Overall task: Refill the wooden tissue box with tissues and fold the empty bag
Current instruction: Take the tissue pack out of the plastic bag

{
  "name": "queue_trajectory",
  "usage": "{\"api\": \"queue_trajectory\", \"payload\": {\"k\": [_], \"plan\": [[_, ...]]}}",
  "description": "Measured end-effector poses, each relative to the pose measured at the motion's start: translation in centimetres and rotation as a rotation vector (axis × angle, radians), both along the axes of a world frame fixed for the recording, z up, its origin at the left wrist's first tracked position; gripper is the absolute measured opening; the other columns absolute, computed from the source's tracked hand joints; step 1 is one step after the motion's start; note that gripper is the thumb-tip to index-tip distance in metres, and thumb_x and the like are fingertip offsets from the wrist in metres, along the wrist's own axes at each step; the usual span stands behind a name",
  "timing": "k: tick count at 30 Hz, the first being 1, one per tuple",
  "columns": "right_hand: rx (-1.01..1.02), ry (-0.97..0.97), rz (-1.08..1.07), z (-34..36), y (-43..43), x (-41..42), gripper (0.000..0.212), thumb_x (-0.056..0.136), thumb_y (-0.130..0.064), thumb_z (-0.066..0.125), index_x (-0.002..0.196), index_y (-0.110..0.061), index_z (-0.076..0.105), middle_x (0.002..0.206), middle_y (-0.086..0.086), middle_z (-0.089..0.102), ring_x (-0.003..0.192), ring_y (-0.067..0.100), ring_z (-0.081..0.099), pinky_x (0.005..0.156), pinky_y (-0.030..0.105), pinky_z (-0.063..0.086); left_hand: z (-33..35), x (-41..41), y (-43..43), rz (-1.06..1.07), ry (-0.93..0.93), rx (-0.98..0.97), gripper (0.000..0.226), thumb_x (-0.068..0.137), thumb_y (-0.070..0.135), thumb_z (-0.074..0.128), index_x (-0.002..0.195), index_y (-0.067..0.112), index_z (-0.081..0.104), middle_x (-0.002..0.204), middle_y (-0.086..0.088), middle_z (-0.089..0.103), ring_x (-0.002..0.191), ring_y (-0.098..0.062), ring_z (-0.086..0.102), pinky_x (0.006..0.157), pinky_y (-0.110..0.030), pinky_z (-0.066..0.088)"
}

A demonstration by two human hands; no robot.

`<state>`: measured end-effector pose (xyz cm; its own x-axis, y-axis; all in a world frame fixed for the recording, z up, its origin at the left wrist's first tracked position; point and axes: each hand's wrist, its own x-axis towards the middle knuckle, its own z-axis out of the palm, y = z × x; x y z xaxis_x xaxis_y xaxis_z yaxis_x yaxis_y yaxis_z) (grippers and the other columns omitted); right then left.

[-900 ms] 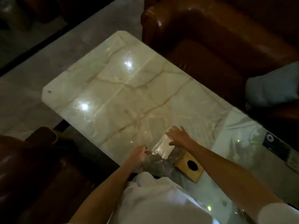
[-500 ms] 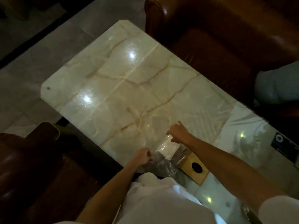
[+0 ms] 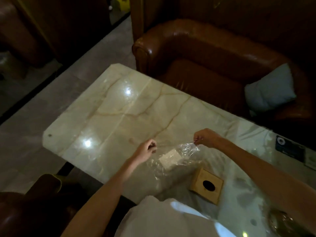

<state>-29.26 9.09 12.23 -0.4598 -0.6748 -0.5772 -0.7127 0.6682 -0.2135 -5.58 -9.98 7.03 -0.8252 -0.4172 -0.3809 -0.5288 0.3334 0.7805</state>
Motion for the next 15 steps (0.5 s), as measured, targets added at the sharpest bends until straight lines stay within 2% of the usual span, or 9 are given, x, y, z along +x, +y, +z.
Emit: {"api": "queue_trajectory", "payload": {"k": [2,4,6,8,11,15], "plan": [[-0.127,0.031,-0.096,2.2,1.5,-1.1,0.013,0.083,-0.017,0.075,0.094,-0.011,0.076,0.098,0.007,0.074,0.093,0.023,0.068,0.082,0.031,0.053,2.8,-2.5,-1.4,-0.027,0.078,-0.028,0.011,0.090,-0.006,0.060,0.099,-0.011,0.063,0.092,-0.025,0.071,0.070,-0.016,0.060,0.076,-0.024,0.047],[-0.228,0.058,-0.143,4.9,2.7,-2.2,0.009,0.082,-0.016,0.076,0.089,-0.011,0.076,0.093,0.006,0.075,0.087,0.018,0.067,0.074,0.024,0.050,5.9,-5.2,-3.0,-0.086,0.150,-0.087,0.011,0.088,-0.004,0.063,0.096,-0.010,0.068,0.091,-0.027,0.073,0.071,-0.017,0.061,0.073,-0.017,0.047],[-0.283,0.108,-0.159,7.7,3.0,-3.3,0.004,0.082,-0.024,0.076,0.086,-0.021,0.075,0.087,-0.006,0.073,0.081,0.008,0.065,0.066,0.015,0.043,9.0,-7.7,-4.5,-0.148,0.235,-0.167,0.010,0.088,0.002,0.066,0.092,-0.006,0.071,0.087,-0.023,0.075,0.075,-0.015,0.063,0.068,-0.007,0.045],[-0.368,0.184,-0.219,11.4,4.4,-4.2,0.005,0.082,-0.032,0.076,0.081,-0.035,0.072,0.079,-0.018,0.068,0.078,0.000,0.066,0.065,0.013,0.043,12.7,-10.6,-5.1,-0.194,0.307,-0.217,0.008,0.087,0.002,0.066,0.090,-0.001,0.073,0.085,-0.018,0.076,0.072,-0.011,0.066,0.068,-0.011,0.047],[-0.525,0.299,-0.296,16.9,6.1,-5.3,0.015,0.081,-0.035,0.076,0.073,-0.043,0.067,0.068,-0.023,0.065,0.070,-0.007,0.063,0.062,0.013,0.044,18.9,-15.0,-5.8,-0.231,0.423,-0.233,0.008,0.087,0.006,0.068,0.086,0.007,0.076,0.075,-0.007,0.075,0.062,0.009,0.066,0.070,-0.015,0.052],[-0.605,0.436,-0.378,22.9,9.1,-6.7,0.004,0.081,-0.043,0.073,0.077,-0.044,0.072,0.070,-0.023,0.068,0.068,-0.007,0.062,0.060,0.012,0.044,25.8,-19.4,-5.5,-0.291,0.551,-0.220,0.011,0.087,0.011,0.070,0.081,0.018,0.076,0.061,0.011,0.074,0.061,0.003,0.070,0.066,-0.007,0.051]]}}
